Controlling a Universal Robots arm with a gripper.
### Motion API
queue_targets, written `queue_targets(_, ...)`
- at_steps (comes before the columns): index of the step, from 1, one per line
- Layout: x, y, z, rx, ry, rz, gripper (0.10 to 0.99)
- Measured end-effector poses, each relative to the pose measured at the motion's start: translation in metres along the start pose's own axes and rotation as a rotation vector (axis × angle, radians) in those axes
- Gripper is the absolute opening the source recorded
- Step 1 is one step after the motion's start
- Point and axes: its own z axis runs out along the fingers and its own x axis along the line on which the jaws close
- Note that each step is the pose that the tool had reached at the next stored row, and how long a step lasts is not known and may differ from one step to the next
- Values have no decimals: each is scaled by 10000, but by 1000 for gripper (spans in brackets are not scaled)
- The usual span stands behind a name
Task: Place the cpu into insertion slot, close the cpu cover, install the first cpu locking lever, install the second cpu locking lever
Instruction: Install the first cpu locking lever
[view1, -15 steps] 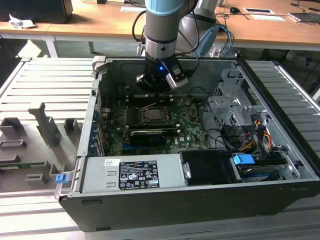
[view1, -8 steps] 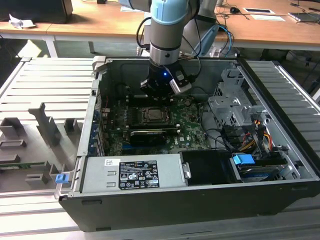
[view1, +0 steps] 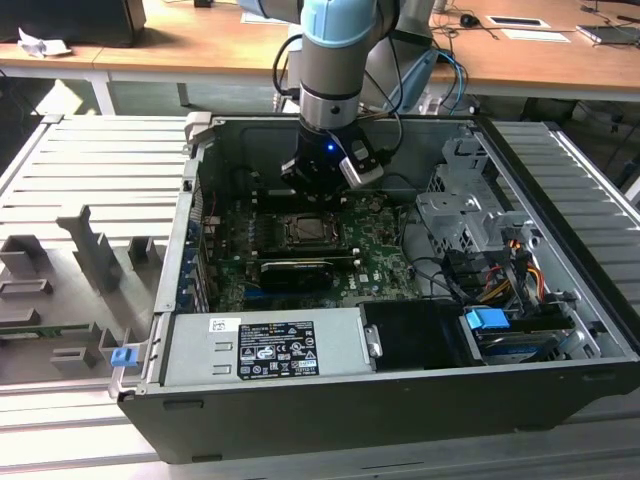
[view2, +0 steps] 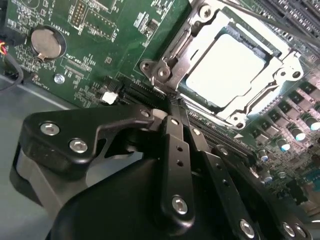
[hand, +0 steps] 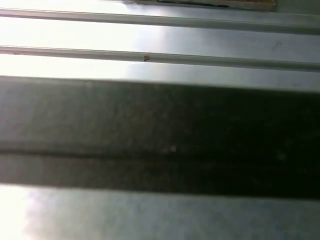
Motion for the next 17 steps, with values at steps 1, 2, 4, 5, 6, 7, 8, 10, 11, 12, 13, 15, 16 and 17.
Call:
queue_targets(1,0,0,5,29,1,-1,106)
queue_targets(2,-1,0,12,42,1,-2,106)
queue_targets(4,-1,-2,25,53,3,-3,106)
queue_targets(5,0,-3,28,53,5,-1,106)
queue_targets(6,1,-4,30,36,4,1,106)
queue_targets(7,1,-4,31,-4,4,1,106)
queue_targets(8,0,-4,32,-50,1,1,106)
queue_targets(10,-1,-3,33,-143,-8,0,106)
queue_targets(11,-1,-2,33,-162,-8,1,106)
queue_targets(12,-1,-2,34,-164,-9,2,106)
queue_targets(13,-1,-2,31,-170,-11,2,106)
queue_targets(15,-3,2,7,-179,-16,0,106)
queue_targets(16,-2,3,-20,-167,-10,1,106)
queue_targets(17,-2,4,-42,-165,-10,1,106)
